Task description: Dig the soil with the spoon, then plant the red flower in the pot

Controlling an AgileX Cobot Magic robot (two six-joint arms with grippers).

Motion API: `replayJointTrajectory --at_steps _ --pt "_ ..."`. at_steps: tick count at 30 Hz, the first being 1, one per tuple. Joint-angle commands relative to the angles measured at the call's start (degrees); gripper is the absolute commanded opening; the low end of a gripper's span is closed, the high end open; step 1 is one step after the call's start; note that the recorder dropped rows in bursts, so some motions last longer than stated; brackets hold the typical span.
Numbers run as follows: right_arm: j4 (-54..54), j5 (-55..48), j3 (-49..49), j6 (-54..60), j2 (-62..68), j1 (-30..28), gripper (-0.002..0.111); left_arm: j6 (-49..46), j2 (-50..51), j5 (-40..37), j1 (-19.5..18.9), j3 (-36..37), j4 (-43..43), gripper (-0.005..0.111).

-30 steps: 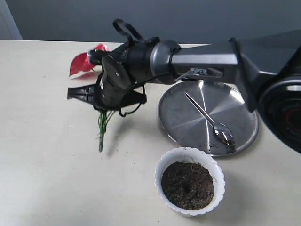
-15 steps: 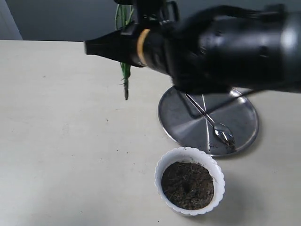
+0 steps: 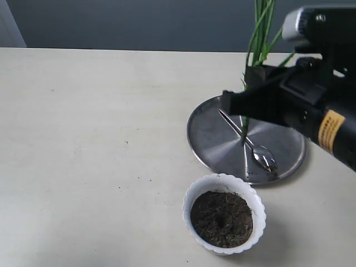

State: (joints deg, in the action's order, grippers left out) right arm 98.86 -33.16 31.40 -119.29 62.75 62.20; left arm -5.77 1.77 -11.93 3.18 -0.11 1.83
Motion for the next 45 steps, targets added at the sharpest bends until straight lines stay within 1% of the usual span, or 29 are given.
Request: replayJointTrajectory --at_steps 1,5,9,13,17,20,23,25,27,32,36,45 --pt "1.08 -0.21 -5.42 -1.97 -1.93 0.21 -0.001 0.14 -0.42 0.25 -0.17 0.11 -0.06 0.0" --pt "1.08 2.19 -6.23 -1.97 -2.13 0.21 -0.001 0.14 -0.42 0.25 -0.17 0.11 -0.06 0.0" --pt "1.08 2.21 -6.23 -1.97 -2.54 3.15 -0.001 0.14 -0.42 0.25 -0.17 0.11 -0.06 0.0" --pt "1.08 -0.01 -6.23 -1.97 -2.54 9.18 -0.001 0.14 -0.42 0.25 -0.17 0.11 -0.06 0.0" --pt "0.96 -12.21 -7.53 -1.97 -2.54 17.53 -0.001 0.14 -0.42 0.25 -0.17 0.11 -0.06 0.0" --pt "0.59 -16.98 -9.06 -1.97 -2.54 23.76 -0.001 0.14 -0.42 0.25 -0.17 0.11 -0.06 0.0" --pt "-3.47 -22.96 -9.35 -1.97 -2.54 29.14 -0.001 0.14 -0.42 0.25 -0.17 0.11 -0.06 0.0" --pt "-3.82 -24.92 -9.92 -1.97 -2.54 31.93 -0.001 0.14 -0.42 0.25 -0.17 0.11 -0.06 0.0" --pt "-3.48 -24.67 -10.59 -1.97 -2.54 33.87 -0.001 0.14 -0.42 0.25 -0.17 0.11 -0.06 0.0" --pt "-5.47 -26.7 -12.32 -1.97 -2.54 35.15 -0.001 0.14 -0.42 0.25 -0.17 0.11 -0.06 0.0" --pt "1.06 -30.75 -11.89 -1.97 -2.54 35.15 -0.001 0.14 -0.42 0.38 -0.17 0.11 -0.06 0.0" --pt "-3.01 -24.28 -11.98 -1.97 -2.4 35.15 -0.001 0.14 -0.42 0.38 -0.17 0.11 -0.06 0.0"
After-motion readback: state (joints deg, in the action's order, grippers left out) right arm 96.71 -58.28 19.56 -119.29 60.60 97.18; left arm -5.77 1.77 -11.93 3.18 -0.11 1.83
